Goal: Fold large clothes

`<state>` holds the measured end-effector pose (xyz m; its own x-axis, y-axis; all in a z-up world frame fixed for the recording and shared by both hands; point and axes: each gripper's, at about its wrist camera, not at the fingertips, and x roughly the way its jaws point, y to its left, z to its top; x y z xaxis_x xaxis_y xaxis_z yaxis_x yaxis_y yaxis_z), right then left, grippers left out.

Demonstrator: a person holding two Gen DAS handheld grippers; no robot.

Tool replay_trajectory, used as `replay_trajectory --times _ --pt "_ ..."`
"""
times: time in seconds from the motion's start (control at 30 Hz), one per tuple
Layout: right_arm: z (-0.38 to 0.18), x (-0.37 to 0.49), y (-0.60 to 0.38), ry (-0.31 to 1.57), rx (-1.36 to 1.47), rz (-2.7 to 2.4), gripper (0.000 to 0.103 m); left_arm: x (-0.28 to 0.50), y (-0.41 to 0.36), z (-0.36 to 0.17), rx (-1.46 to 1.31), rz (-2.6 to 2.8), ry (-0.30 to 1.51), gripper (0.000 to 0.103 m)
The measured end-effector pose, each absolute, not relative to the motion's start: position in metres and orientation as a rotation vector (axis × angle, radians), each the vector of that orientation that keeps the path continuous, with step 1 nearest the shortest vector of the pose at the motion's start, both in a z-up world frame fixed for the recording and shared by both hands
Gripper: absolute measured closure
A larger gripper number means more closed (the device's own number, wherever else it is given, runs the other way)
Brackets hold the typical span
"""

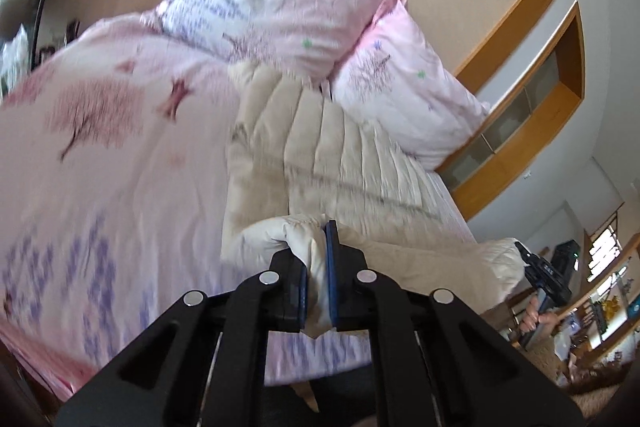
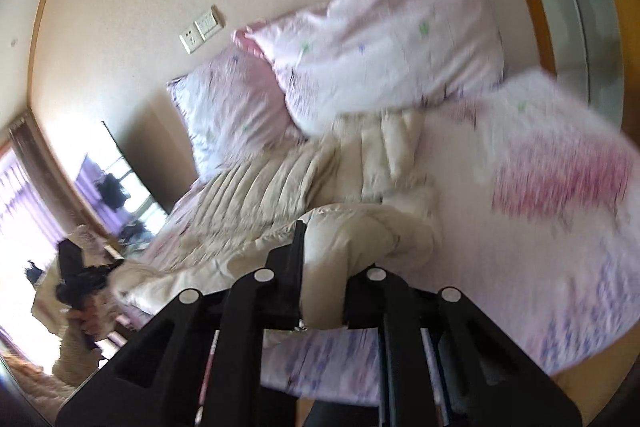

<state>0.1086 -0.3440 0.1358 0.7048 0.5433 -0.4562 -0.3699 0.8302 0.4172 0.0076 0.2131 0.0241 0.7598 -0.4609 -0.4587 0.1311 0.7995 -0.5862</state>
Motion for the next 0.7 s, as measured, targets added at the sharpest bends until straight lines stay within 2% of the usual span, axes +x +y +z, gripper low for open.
replay_trajectory --times 0.37,0.7 --pt "0.177 0.17 -0.298 0.404 0.143 0.35 0.089 0.099 0.223 0.062 -0.552 -0.255 0.583 0.097" --pt "0.175 0.282 -0.261 0.449 0.138 0.239 0.09 0.218 0.232 0.077 -0.591 -0.202 0.617 0.097"
